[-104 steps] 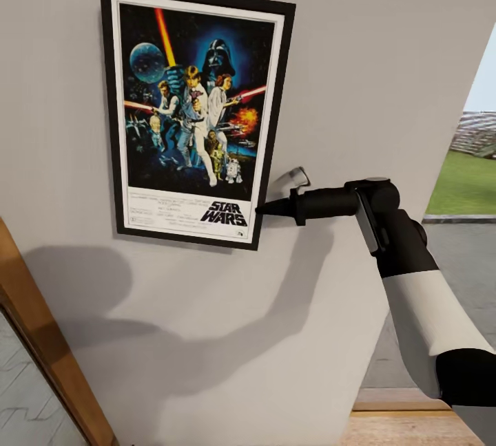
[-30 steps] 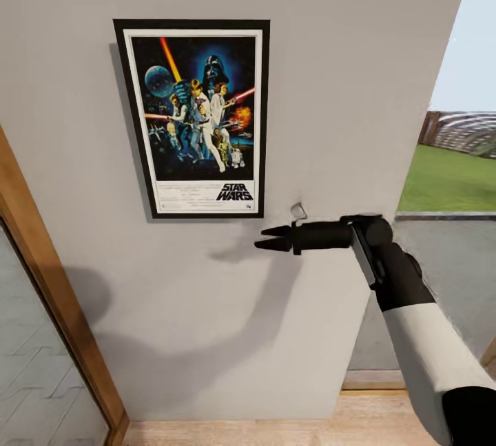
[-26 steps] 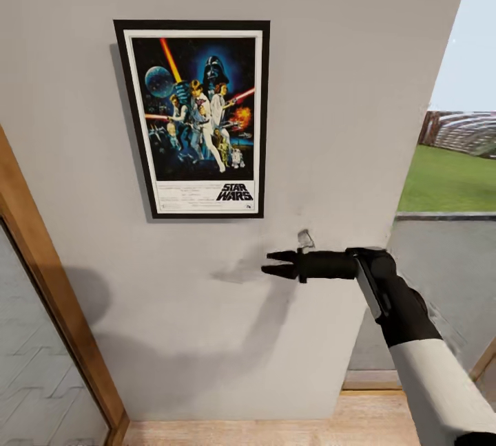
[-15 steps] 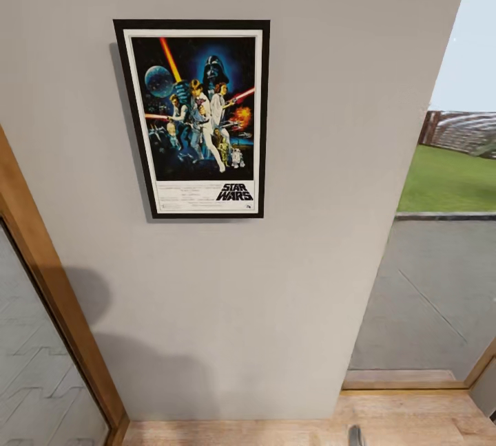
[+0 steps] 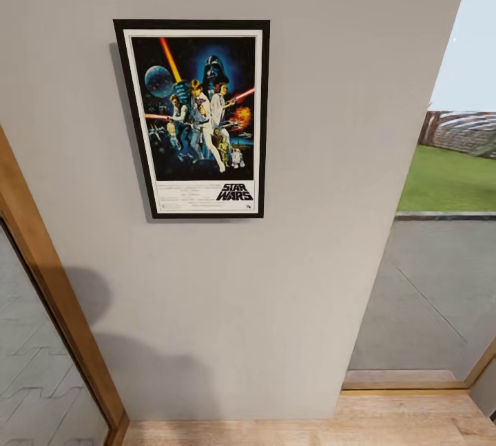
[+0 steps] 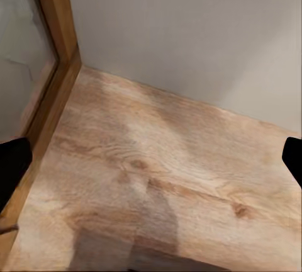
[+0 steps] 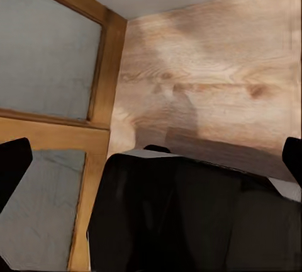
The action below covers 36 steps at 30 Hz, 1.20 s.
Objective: Pick up the poster from the kitchen countertop and hang it on one of the wall nails in the kitchen.
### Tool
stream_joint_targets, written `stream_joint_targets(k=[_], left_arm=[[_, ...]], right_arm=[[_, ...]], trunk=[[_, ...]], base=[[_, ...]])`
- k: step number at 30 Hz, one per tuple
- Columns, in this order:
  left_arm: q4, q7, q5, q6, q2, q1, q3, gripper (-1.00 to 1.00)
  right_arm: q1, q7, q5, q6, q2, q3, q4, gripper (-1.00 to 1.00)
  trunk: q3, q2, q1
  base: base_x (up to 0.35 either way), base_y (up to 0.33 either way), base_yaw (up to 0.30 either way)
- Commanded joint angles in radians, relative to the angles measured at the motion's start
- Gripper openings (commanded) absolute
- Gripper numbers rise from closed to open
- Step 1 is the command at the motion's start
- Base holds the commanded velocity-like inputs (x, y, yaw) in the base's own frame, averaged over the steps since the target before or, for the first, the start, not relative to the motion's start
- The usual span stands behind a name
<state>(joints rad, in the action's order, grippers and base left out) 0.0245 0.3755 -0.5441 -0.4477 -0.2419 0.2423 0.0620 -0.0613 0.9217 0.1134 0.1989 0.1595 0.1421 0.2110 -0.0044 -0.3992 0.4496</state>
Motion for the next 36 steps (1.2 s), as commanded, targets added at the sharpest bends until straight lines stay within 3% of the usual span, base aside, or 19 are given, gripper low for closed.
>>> stream_joint_targets(k=[1, 4, 9, 10, 11, 12, 18, 19, 20, 23, 27, 36], left_arm=[[-0.001, -0.025, -0.008, -0.002, 0.001, -0.004, 0.007, 1.0], [-0.001, -0.133, -0.003, -0.002, 0.011, -0.027, 0.007, 1.0], [-0.001, -0.254, 0.0, -0.002, 0.034, -0.041, 0.007, 1.0], [-0.001, -0.353, 0.001, -0.002, 0.059, -0.045, 0.007, 1.0], [-0.002, -0.377, 0.001, -0.002, 0.065, -0.045, 0.007, 1.0], [-0.001, -0.467, 0.001, -0.003, 0.093, -0.047, 0.007, 1.0], [-0.001, -0.51, 0.001, -0.003, 0.117, -0.047, 0.007, 1.0], [-0.001, -0.512, 0.001, -0.003, 0.119, -0.047, 0.007, 1.0], [-0.001, -0.513, 0.0, -0.003, 0.12, -0.047, 0.006, 1.0], [-0.001, -0.513, 0.0, -0.003, 0.12, -0.047, 0.006, 1.0], [-0.001, -0.514, 0.0, -0.003, 0.121, -0.048, 0.007, 1.0], [-0.001, -0.514, 0.0, -0.003, 0.121, -0.048, 0.007, 1.0]], right_arm=[[0.0, -0.021, 0.004, 0.004, 0.0, 0.0, -0.007, 1.0], [0.0, -0.112, 0.002, 0.006, -0.001, -0.003, -0.018, 1.0], [0.0, -0.205, 0.002, 0.006, -0.002, -0.006, -0.022, 1.0], [0.0, -0.267, 0.001, 0.006, -0.004, -0.007, -0.024, 1.0], [-0.001, -0.281, 0.001, 0.006, -0.004, -0.007, -0.024, 1.0], [-0.001, -0.329, 0.002, 0.006, -0.006, -0.007, -0.025, 1.0], [-0.001, -0.37, 0.004, 0.01, -0.025, -0.003, -0.042, 1.0], [-0.001, -0.428, 0.004, 0.009, -0.026, -0.002, -0.052, 1.0], [-0.001, -0.527, 0.004, 0.009, -0.027, -0.003, -0.058, 1.0], [-0.001, -0.605, 0.005, 0.008, -0.027, -0.003, -0.062, 1.0], [-0.001, -0.645, 0.005, 0.008, -0.028, -0.003, -0.064, 1.0], [-0.001, -0.658, 0.005, 0.008, -0.028, -0.003, -0.065, 1.0]], trunk=[[0.0, -0.001, 0.0], [0.0, -0.001, 0.0], [0.0, -0.001, 0.0], [0.0, -0.001, 0.0], [0.0, -0.001, 0.0], [0.0, -0.001, 0.0], [0.0, -0.001, 0.0], [0.0, -0.001, 0.0], [0.0, -0.001, 0.0], [0.0, -0.001, 0.0], [0.0, -0.001, 0.0], [0.0, -0.001, 0.0]], base=[[0.0, 0.0, 0.0], [0.0, 0.0, 0.0], [0.0, 0.0, 0.0], [0.0, 0.0, 0.0], [0.0, 0.0, 0.0], [0.0, 0.0, 0.0], [0.0, 0.0, 0.0], [0.0, 0.0, 0.0], [0.0, 0.0, 0.0], [0.0, 0.0, 0.0], [0.0, 0.0, 0.0], [0.0, 0.0, 0.0]])
